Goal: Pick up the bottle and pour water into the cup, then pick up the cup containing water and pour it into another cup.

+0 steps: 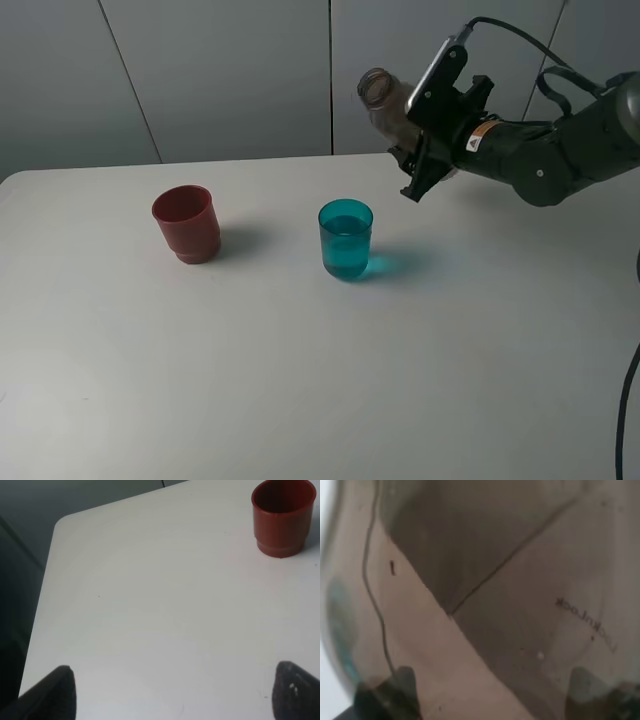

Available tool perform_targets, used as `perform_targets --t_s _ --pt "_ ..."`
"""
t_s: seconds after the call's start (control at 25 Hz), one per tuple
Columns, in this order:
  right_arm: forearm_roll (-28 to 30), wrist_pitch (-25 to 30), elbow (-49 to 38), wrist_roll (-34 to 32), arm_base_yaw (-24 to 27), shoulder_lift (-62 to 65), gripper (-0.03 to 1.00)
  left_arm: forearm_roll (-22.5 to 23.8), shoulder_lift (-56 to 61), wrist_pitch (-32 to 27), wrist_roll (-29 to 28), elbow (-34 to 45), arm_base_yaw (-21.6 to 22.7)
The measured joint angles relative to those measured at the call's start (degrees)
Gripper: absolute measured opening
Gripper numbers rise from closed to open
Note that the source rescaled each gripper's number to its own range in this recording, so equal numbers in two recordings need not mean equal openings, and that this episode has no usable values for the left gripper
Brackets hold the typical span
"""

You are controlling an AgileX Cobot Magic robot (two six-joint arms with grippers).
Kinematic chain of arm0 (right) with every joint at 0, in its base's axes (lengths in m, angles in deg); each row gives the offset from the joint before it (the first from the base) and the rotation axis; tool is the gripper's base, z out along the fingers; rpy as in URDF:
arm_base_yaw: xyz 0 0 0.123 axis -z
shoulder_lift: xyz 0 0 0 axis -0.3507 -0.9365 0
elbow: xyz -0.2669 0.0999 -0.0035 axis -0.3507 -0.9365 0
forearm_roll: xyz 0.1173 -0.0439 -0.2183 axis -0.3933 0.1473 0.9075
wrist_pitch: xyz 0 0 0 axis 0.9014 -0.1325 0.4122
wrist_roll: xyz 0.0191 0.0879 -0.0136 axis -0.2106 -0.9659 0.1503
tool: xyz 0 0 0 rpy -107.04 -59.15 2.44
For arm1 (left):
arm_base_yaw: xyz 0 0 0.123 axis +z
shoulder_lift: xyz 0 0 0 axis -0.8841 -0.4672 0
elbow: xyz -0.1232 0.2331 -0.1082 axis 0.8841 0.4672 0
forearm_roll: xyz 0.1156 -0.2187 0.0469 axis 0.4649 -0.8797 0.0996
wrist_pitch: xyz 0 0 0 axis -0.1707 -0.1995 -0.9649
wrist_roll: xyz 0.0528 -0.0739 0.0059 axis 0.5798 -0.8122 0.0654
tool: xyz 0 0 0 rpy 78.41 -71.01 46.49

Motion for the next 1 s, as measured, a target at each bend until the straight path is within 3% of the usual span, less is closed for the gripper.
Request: perform_targets --t_s 0.24,0.36,0.68,1.0 --pt "1.1 -4.2 0.0 -19.3 4.3 -2.3 0.02 0.0 0.0 0.0 0.0 0.0 0.0" --pt "1.1 -6.3 0.1 -24.6 5.7 -4.7 0.02 0.0 0.0 0.0 0.0 0.0 0.0" --pt "1.3 -6.8 4.8 -34.0 7.9 -9.7 0.02 0.0 0.0 0.0 0.0 0.0 0.0" --pt "1.0 -7.1 7.8 -36.2 8.4 -12.6 0.02 0.0 0.0 0.0 0.0 0.0 0.0"
